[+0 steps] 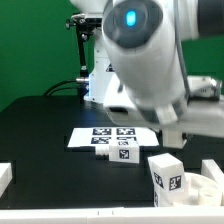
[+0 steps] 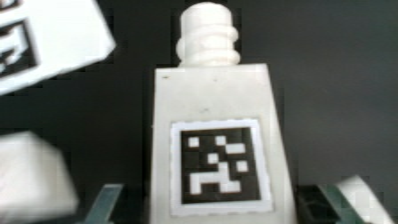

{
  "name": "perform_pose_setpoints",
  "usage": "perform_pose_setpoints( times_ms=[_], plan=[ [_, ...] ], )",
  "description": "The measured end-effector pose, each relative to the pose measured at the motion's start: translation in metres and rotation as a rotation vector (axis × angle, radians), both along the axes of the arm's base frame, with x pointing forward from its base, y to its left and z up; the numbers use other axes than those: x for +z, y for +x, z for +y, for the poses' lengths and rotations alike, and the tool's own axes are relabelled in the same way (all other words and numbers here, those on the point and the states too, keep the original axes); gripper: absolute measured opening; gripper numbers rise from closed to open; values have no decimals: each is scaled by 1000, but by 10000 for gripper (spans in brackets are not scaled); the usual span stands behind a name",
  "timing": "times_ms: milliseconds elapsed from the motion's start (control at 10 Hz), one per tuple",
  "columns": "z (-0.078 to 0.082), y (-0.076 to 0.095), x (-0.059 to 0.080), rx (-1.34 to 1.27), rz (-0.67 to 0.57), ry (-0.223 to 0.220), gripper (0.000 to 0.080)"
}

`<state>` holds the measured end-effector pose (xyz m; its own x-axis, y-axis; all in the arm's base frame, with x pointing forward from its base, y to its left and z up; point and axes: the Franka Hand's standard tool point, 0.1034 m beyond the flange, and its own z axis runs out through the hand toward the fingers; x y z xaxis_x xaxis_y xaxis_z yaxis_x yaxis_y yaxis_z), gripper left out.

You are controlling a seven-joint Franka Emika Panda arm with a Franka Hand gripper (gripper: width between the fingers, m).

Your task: Assemble stool

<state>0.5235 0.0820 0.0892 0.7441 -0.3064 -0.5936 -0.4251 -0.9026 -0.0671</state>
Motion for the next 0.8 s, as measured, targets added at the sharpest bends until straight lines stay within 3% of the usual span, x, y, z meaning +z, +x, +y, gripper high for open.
perform_pose_setpoints(
  times_ms=[200, 400, 600, 800],
  plan=[
    [5, 0, -10, -19, -116, -43, 334],
    [8, 17, 6, 65, -235, -93, 334],
    [10, 44, 39, 144, -376, -126, 334],
    [11, 50, 38, 99, -499, -164, 334]
  ],
)
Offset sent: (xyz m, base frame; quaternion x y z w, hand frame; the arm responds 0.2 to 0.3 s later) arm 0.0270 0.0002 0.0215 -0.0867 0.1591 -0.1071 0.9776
